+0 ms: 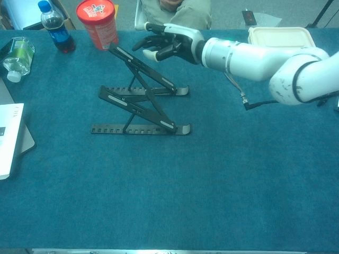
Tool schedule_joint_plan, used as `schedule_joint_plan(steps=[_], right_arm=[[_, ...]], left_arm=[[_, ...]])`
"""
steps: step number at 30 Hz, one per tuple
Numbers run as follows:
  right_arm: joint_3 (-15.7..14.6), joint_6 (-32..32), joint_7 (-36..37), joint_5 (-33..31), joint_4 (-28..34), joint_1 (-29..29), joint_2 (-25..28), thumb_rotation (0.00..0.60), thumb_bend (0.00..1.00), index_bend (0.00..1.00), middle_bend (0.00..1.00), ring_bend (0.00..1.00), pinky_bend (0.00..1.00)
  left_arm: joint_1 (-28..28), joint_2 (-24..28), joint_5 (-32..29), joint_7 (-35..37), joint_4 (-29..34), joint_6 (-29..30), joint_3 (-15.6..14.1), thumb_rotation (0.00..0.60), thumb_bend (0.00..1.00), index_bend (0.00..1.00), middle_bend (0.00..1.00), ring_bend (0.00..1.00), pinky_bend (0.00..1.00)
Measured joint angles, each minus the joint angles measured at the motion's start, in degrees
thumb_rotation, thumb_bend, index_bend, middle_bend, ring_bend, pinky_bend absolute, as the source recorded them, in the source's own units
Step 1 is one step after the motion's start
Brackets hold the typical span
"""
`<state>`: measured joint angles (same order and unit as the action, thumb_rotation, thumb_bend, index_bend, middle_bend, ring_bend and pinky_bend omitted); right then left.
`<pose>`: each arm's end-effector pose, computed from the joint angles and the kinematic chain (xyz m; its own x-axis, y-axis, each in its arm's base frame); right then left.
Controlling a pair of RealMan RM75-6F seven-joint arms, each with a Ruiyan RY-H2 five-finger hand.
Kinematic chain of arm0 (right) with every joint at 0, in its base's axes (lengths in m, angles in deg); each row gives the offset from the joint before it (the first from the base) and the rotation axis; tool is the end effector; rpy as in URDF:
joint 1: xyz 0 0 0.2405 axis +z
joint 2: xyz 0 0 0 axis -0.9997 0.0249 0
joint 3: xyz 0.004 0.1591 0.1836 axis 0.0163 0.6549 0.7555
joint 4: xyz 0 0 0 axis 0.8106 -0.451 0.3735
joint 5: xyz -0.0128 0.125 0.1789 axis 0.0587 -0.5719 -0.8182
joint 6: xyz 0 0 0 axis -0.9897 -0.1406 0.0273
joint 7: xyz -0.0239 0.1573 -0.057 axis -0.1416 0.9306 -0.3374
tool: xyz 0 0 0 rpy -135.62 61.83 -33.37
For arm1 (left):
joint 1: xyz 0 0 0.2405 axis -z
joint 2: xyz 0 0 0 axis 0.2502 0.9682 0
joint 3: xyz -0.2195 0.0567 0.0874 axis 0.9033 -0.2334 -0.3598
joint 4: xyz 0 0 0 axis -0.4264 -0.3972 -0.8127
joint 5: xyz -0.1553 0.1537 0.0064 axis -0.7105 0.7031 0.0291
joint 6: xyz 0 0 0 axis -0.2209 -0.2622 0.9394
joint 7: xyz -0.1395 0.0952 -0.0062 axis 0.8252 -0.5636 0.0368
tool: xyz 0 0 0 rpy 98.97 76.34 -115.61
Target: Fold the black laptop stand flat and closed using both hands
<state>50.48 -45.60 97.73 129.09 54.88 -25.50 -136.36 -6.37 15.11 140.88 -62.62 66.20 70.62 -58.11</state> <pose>-0.0285 -0.4227 -0.0851 -0.4007 -0.7650 0.5042 -0.8107 0.0396 -0.5841 -0.2778 0.2183 0.1749 0.5102 0.0384 0.8592 0.8595 -0.0597 -0.5077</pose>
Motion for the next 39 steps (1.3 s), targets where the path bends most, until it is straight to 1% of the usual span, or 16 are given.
schedule_joint_plan(steps=[5, 10, 16, 19, 24, 29, 36, 39], right_arm=[[-0.8, -0.2, 4.9, 1.1, -4.1, 2.8, -2.9, 0.6, 0.44, 0.0, 0.27, 0.09, 0.03], [-2.4, 0.2, 9.3, 2.5, -6.2, 4.6, -4.5, 0.6, 0.44, 0.0, 0.27, 0.09, 0.04], [-4.7, 1.3, 12.6, 4.0, -7.7, 6.1, -5.2, 0.6, 0.44, 0.0, 0.29, 0.12, 0.11], [-5.5, 1.5, 13.6, 4.2, -8.5, 6.5, -5.5, 0.6, 0.44, 0.0, 0.31, 0.16, 0.17], [-6.8, 3.1, 15.0, 4.5, -8.6, 6.6, -5.1, 0.6, 0.44, 0.0, 0.33, 0.22, 0.28], [-8.5, 5.4, 16.6, 5.1, -7.3, 6.0, -3.3, 0.6, 0.44, 0.0, 0.34, 0.23, 0.3], [-10.6, 8.2, 18.7, 5.5, -4.9, 4.5, 0.0, 0.6, 0.44, 0.0, 0.34, 0.24, 0.31], [-11.6, 9.0, 19.8, 5.8, -3.9, 3.9, 1.0, 0.6, 0.44, 0.0, 0.34, 0.24, 0.34]], left_arm=[[-0.3, 0.3, 0.0, -0.2, 0.2, 0.4, -0.2, 0.6, 0.28, 0.02, 0.05, 0.0, 0.01], [-0.9, 0.5, 0.1, -0.2, 0.4, 1.0, -0.4, 0.6, 0.28, 0.02, 0.05, 0.0, 0.01], [-1.1, 0.6, 0.0, 0.1, 0.2, 1.2, -0.4, 0.6, 0.28, 0.02, 0.05, 0.0, 0.01], [-0.8, 0.5, -0.2, 0.5, -0.1, 0.4, -0.5, 0.6, 0.28, 0.02, 0.05, 0.0, 0.01], [0.3, 0.7, -0.1, 1.9, -0.3, -1.9, -0.6, 0.6, 0.28, 0.02, 0.06, 0.0, 0.01], [1.9, 1.5, -0.1, 6.7, 0.1, -5.7, -0.8, 0.6, 0.28, 0.02, 0.06, 0.0, 0.01], [6.1, 3.3, 1.0, 15.8, 1.3, -14.2, -1.5, 0.6, 0.28, 0.02, 0.07, 0.0, 0.01], [7.7, 4.0, 1.8, 18.6, 2.0, -16.7, -2.0, 0.6, 0.28, 0.02, 0.07, 0.0, 0.01]])
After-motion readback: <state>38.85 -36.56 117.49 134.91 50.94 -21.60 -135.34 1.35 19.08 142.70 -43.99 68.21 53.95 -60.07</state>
